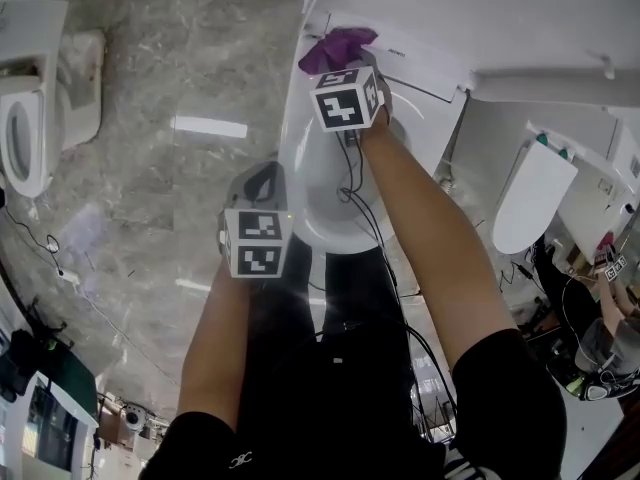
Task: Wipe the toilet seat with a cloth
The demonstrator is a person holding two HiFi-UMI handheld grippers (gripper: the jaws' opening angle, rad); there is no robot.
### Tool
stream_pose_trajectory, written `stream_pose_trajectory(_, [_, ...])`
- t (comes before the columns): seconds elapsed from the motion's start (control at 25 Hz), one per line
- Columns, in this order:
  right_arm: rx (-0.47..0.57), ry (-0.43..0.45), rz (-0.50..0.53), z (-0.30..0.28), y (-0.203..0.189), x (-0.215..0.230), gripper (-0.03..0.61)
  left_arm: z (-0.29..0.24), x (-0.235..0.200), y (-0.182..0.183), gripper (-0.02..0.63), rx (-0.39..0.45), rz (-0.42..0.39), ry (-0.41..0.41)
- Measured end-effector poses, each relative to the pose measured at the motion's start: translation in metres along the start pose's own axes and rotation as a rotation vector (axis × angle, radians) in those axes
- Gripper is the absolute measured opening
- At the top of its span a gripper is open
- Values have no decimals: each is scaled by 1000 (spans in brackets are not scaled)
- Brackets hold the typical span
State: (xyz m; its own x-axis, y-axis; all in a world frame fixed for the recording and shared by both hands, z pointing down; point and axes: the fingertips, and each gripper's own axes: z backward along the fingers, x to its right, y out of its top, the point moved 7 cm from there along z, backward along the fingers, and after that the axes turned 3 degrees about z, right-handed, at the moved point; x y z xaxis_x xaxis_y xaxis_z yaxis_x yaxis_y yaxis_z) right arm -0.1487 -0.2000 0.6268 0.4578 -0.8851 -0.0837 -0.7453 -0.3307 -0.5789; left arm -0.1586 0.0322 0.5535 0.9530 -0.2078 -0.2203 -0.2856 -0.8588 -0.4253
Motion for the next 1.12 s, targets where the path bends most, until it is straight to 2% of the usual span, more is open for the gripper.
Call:
stream_pose_trajectory(0.24, [27,53,80,-3,13,-19,94,4,-8,0,6,5,-10,-1])
stream_pose_trajectory(0.4, [59,155,145,4,7,-43,94,6,-12,0,6,5,-6,3])
stream_pose_trajectory(0.6, [93,223,113,20,-19,-68,94,7,-16,0,6,13,9,18])
stream_pose_trajectory(0.76, [84,282,148,36,-41,-83,94,11,-21,-8,6,19,32,44])
stream_pose_trajectory(0.92, [66,328,114,51,-63,-96,94,18,-21,-19,6,28,69,82])
stream_pose_trajectory(1.12, [35,376,160,70,-94,-113,94,27,-5,-42,6,40,126,122])
